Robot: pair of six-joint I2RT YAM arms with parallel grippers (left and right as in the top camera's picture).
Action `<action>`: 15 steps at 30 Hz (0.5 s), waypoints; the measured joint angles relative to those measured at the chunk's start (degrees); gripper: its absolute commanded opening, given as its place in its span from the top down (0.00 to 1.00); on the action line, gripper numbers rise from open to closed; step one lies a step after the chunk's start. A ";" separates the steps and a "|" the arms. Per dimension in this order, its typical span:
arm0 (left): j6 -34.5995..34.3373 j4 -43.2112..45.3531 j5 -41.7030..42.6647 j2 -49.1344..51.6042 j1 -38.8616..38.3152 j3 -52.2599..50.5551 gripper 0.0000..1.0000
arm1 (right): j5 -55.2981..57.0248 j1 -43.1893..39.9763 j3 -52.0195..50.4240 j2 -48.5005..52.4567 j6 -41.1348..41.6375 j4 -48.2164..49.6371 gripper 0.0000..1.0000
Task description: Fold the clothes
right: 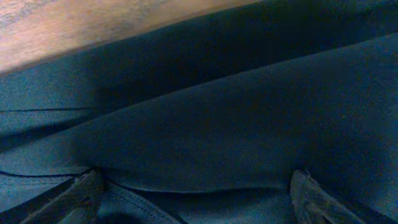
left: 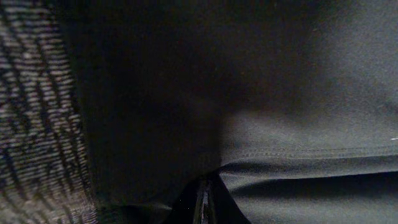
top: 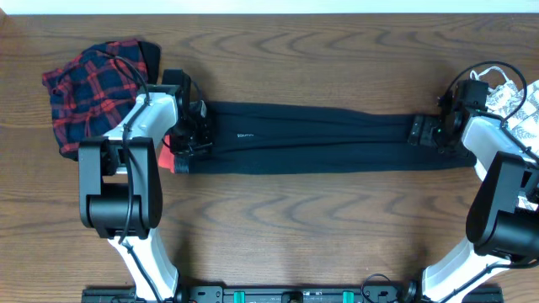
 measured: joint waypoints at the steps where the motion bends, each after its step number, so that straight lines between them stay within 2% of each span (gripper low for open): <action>1: 0.00 -0.07 0.35 -0.15 0.02 -0.28 0.94 | 0.15 0.00 -0.52 -0.26 0.17 0.57 0.04; 12: 0.37 3.10 1.38 -3.02 0.28 -3.39 0.93 | -0.72 0.02 -2.89 -2.01 1.22 4.04 0.01; 15: 1.31 4.98 0.94 -4.50 0.00 -4.83 0.85 | -1.46 -0.09 -2.78 -2.75 1.42 4.02 0.01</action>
